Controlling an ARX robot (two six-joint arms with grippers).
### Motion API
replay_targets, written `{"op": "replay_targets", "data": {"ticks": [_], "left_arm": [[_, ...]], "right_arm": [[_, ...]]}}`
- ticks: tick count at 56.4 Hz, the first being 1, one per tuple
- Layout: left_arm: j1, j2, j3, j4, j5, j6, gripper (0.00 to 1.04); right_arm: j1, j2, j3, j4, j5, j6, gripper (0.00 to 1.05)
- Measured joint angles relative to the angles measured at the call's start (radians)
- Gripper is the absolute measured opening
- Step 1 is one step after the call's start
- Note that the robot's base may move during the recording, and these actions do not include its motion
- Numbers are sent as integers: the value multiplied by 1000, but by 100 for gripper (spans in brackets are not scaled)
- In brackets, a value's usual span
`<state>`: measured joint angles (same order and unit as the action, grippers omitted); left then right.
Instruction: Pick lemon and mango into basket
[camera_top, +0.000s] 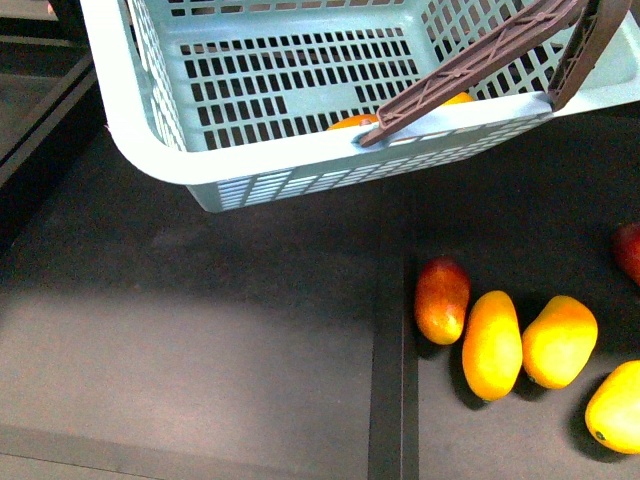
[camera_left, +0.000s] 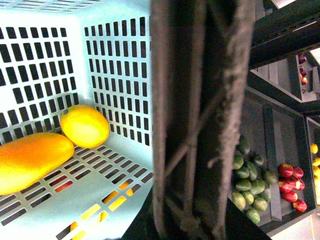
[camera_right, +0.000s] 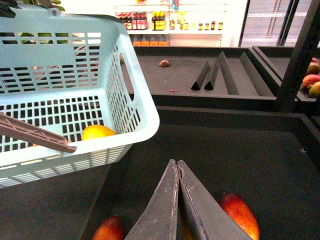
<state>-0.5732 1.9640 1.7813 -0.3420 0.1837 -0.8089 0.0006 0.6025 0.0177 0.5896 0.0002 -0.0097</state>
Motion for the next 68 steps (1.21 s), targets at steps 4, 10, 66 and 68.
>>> {"op": "replay_targets", "data": {"ticks": [4, 10, 66, 68], "left_arm": [[0, 0, 0, 0, 0, 0, 6], [0, 0, 0, 0, 1, 0, 6], [0, 0, 0, 0, 0, 0, 6], [0, 0, 0, 0, 0, 1, 6]], "right_arm": [[0, -39, 0, -36, 0, 0, 2], [0, -103, 0, -97, 0, 0, 2], [0, -594, 0, -586, 1, 0, 2], [0, -594, 0, -586, 1, 0, 2]]}}
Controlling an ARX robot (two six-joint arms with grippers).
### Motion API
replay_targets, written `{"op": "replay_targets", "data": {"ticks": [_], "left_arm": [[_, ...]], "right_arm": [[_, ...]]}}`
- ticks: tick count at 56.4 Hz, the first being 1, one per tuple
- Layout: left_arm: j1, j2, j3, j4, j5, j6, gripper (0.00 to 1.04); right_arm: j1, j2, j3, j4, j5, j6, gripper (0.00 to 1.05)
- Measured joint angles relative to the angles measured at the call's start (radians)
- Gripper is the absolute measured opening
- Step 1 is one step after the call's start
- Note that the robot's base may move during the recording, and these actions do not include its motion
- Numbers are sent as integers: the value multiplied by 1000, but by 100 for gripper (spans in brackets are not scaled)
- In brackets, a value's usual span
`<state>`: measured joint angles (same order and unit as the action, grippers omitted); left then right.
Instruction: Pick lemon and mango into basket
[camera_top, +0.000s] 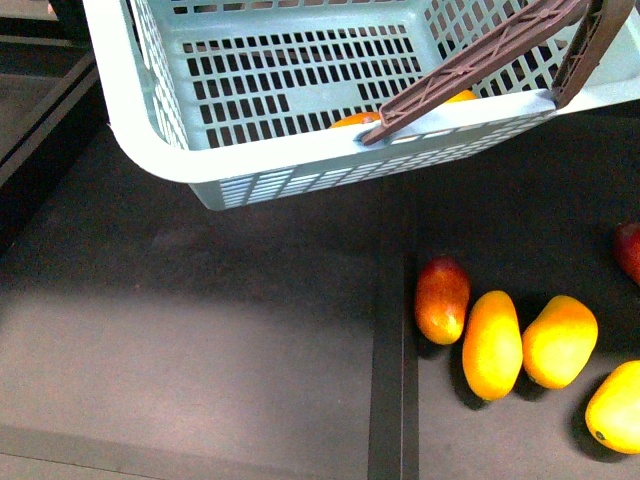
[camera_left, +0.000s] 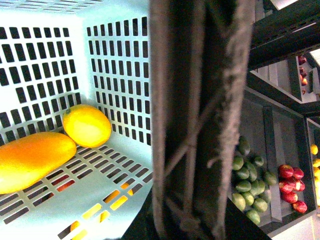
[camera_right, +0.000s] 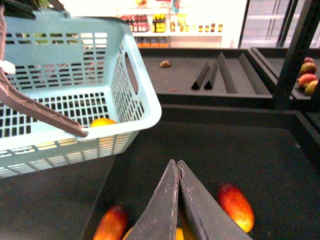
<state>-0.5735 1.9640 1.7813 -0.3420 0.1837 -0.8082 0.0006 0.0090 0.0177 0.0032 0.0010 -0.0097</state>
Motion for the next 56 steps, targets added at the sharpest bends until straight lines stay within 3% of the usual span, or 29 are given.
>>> {"op": "replay_targets", "data": {"ticks": [8, 34, 38, 44, 56], "left_arm": [[0, 0, 0, 0, 3, -1, 6], [0, 0, 0, 0, -1, 0, 6], [-14, -2, 2, -42, -158, -60, 6], [-31, -23, -65, -21, -397, -235, 6], [29, -85, -249, 91, -467, -386, 6]], "right_arm": [[0, -2, 0, -2, 0, -1, 3], [0, -3, 0, -2, 0, 0, 87], [0, -3, 0, -2, 0, 0, 97], [0, -4, 0, -2, -2, 2, 96], [0, -4, 0, -2, 0, 2, 96]]}}
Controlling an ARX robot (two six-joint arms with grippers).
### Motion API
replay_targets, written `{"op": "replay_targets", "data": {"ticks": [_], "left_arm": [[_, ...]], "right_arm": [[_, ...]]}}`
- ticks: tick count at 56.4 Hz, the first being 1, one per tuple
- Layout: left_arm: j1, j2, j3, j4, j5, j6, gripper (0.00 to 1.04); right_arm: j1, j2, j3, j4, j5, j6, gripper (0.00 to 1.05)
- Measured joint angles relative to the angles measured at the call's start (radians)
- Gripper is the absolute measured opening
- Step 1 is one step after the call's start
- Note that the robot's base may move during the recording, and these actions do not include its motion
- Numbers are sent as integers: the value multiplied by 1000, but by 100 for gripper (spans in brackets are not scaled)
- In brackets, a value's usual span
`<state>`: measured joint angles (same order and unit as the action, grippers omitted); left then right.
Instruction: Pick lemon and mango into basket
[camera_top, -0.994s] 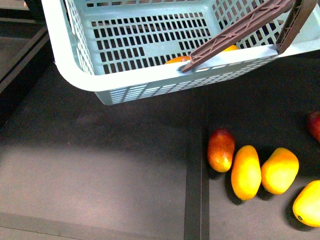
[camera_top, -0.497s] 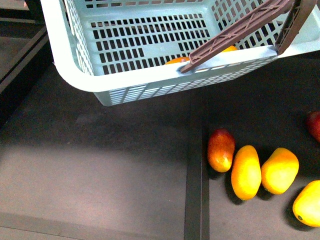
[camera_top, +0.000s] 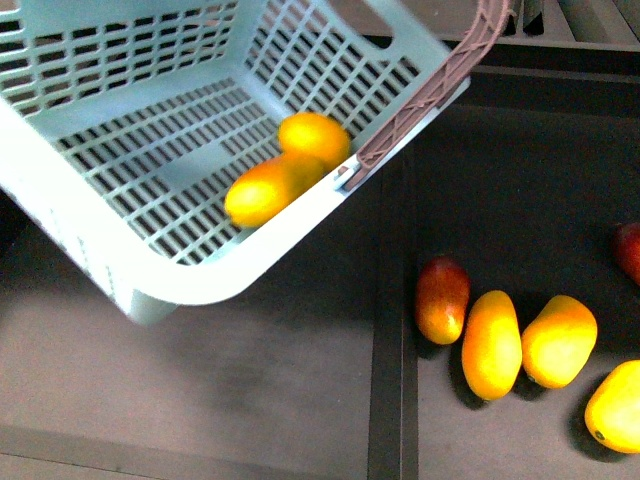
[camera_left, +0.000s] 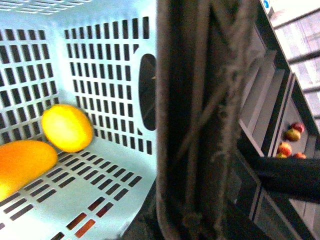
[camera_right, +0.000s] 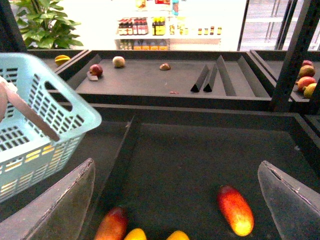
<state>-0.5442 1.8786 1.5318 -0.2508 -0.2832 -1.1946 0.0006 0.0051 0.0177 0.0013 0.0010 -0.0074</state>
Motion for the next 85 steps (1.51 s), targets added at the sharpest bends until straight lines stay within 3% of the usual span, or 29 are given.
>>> {"op": "replay_targets", "data": {"ticks": [12, 22, 36, 53, 70, 77, 81, 85], "left_arm": [[137, 22, -82, 117, -9, -228, 6], [253, 251, 158, 108, 50, -306, 6], [288, 422, 287, 41, 183, -307, 6], [301, 332, 62, 154, 237, -336, 6], [318, 251, -34, 148, 212, -309, 57], [319, 138, -83, 101, 112, -307, 80], [317, 24, -116, -8, -22, -276, 98], [315, -23, -121, -58, -63, -262, 97]], "right_arm": [[0, 0, 0, 0, -1, 0, 96], [0, 0, 0, 0, -1, 0, 96], [0, 0, 0, 0, -1, 0, 96], [0, 0, 0, 0, -1, 0, 96], [0, 0, 0, 0, -1, 0, 96], [0, 0, 0, 0, -1, 0, 96], [0, 0, 0, 0, -1, 0, 96], [0, 0, 0, 0, -1, 0, 96]]}}
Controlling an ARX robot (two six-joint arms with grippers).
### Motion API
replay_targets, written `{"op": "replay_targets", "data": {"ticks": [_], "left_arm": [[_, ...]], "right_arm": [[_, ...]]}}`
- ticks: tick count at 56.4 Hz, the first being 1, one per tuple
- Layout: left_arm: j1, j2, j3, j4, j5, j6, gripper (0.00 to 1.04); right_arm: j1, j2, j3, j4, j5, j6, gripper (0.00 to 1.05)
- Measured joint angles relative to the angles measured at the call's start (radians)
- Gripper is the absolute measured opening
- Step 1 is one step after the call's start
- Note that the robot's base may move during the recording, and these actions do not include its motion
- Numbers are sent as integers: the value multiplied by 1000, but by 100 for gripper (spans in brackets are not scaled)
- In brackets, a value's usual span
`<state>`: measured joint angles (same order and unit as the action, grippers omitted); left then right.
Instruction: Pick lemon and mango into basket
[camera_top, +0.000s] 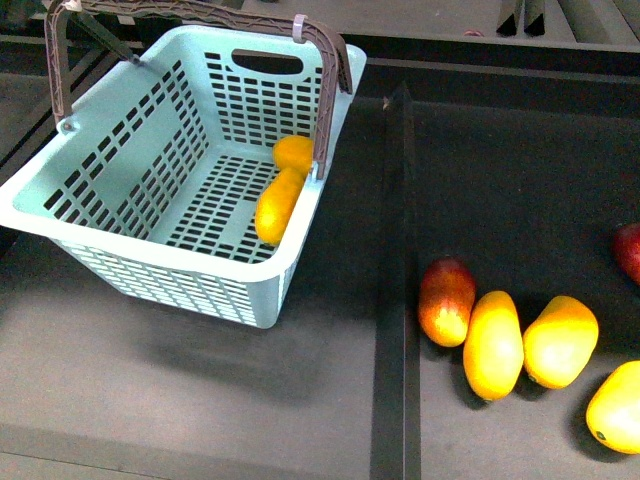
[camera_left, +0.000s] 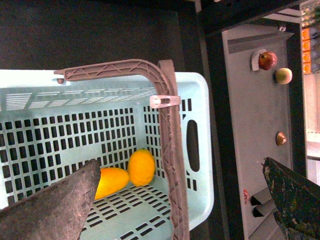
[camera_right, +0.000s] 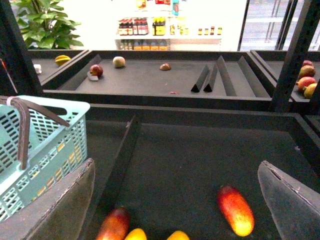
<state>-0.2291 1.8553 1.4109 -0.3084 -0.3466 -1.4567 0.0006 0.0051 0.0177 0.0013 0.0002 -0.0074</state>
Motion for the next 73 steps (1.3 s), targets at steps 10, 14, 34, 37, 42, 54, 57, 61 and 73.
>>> {"op": "replay_targets", "data": {"ticks": [10, 14, 34, 37, 42, 54, 57, 61, 73], "left_arm": [[6, -44, -143, 301, 99, 251, 88], [20, -95, -378, 727, 157, 617, 74], [114, -423, -965, 1281, 243, 1419, 3], [122, -457, -1007, 1287, 247, 1428, 3], [138, -529, -1078, 1291, 262, 1436, 3], [196, -690, -1207, 1267, 336, 1443, 3], [216, -728, -1234, 1251, 343, 1443, 3], [225, -781, -1262, 1226, 344, 1443, 3], [225, -893, -1359, 1199, 348, 1445, 3]], "right_arm": [[0, 0, 0, 0, 0, 0, 96], [0, 0, 0, 0, 1, 0, 96], [0, 0, 0, 0, 0, 0, 96], [0, 0, 0, 0, 1, 0, 96], [0, 0, 0, 0, 0, 0, 96], [0, 0, 0, 0, 0, 0, 96], [0, 0, 0, 0, 1, 0, 96], [0, 0, 0, 0, 1, 0, 96], [0, 0, 0, 0, 1, 0, 96]]}}
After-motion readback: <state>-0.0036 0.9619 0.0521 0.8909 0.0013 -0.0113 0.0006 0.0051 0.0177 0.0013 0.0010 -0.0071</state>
